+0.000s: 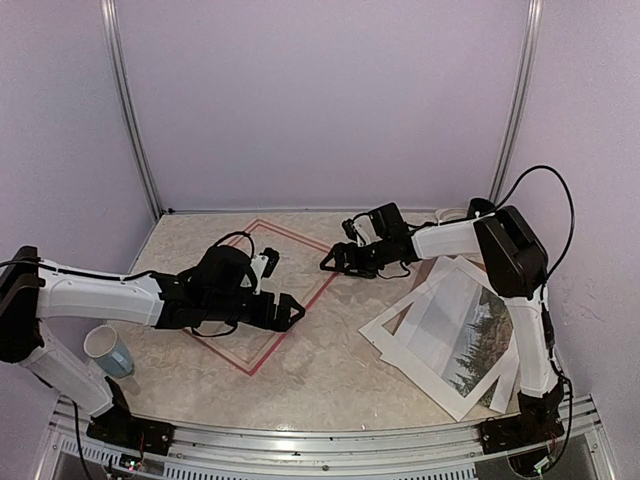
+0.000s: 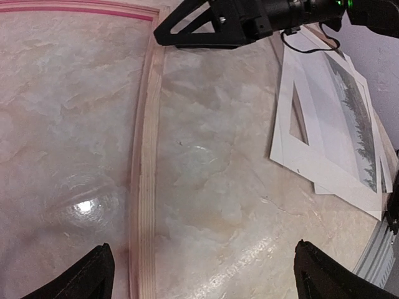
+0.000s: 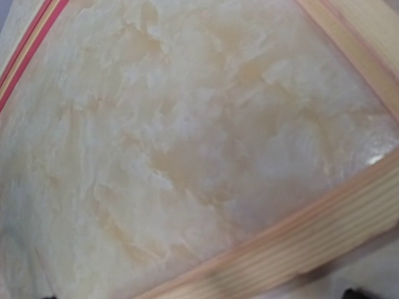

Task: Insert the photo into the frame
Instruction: Adjust the frame body at the center of the board, then pick up the glass panel from the mat board.

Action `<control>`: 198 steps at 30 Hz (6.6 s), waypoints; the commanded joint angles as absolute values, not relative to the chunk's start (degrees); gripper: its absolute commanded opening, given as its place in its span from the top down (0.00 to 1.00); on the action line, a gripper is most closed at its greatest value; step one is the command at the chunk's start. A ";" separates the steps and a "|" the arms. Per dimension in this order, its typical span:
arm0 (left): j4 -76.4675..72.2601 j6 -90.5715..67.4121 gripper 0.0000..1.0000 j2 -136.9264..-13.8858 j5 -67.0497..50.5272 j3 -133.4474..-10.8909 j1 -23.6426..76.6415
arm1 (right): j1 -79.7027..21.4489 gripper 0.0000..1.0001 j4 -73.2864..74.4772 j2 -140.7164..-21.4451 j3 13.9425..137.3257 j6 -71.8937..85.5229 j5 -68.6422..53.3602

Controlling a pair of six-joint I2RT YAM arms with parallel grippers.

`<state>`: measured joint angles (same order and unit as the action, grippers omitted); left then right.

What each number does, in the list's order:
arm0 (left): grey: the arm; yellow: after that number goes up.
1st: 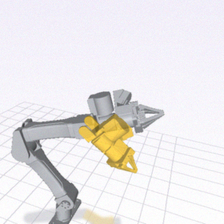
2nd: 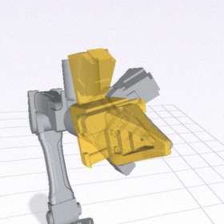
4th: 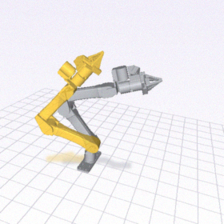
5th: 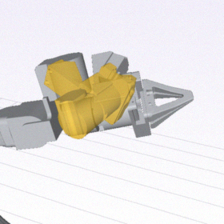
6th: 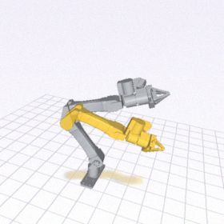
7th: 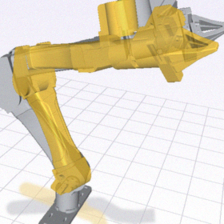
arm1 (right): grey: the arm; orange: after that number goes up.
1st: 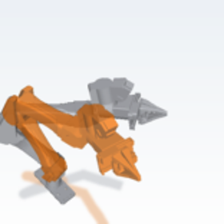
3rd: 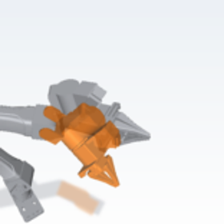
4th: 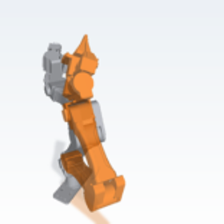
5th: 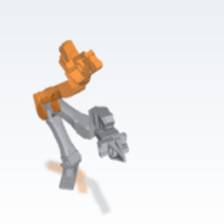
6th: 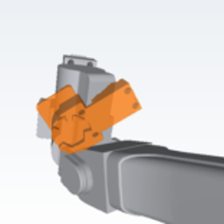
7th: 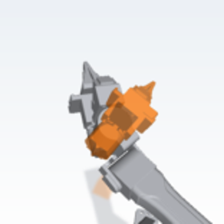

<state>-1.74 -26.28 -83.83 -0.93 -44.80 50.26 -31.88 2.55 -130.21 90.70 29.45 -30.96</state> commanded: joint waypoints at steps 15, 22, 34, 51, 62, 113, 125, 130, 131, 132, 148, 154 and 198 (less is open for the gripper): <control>-2.10 -25.46 0.01 -92.87 -4.51 -42.30 50.62 | -33.31 0.01 5.94 -135.18 97.03 28.86 -30.67; -4.78 -26.49 0.01 -94.89 -6.95 -43.47 52.39 | -33.53 0.01 6.54 -137.50 100.20 28.87 -31.50; -7.90 -26.66 0.01 -98.45 -9.46 -46.50 53.25 | -33.57 0.01 7.12 -142.08 107.34 29.34 -33.85; -10.75 -26.35 0.01 -101.29 -10.25 -49.22 53.00 | -34.31 0.01 5.04 -146.66 113.95 31.49 -36.82; -12.48 -26.79 0.01 -102.56 -11.13 -49.97 52.48 | -34.63 0.01 4.06 -148.42 117.40 32.80 -37.43; -3.64 -29.28 0.01 -99.11 -2.94 -66.29 61.51 | -13.63 0.01 25.00 -68.96 42.70 25.68 -1.42; 0.53 -39.68 0.01 -104.92 -9.74 -68.98 61.28 | -11.45 0.01 22.83 -68.47 36.88 29.00 -1.25; 0.63 -40.80 0.01 -107.29 -10.98 -68.80 61.11 | -11.08 0.01 20.74 -68.44 34.76 30.03 -2.41; 0.46 -41.00 0.01 -107.66 -11.27 -68.61 61.07 | -11.07 0.01 20.42 -68.58 34.54 30.20 -2.72; 0.44 -41.12 0.01 -108.03 -11.57 -68.37 61.02 | -11.07 0.01 20.20 -68.75 34.32 30.31 -2.86; -3.70 -42.84 0.01 -114.08 -15.94 -68.49 58.97 | -11.07 0.01 17.65 -71.13 31.01 31.46 -2.66; -3.43 -43.37 0.01 -115.69 -16.51 -69.62 59.25 | -11.07 0.01 17.34 -71.62 30.50 31.81 -2.67; -12.83 -60.55 0.01 -120.44 -28.44 -69.56 57.60 | -11.07 0.01 16.07 -75.26 28.50 31.68 -2.91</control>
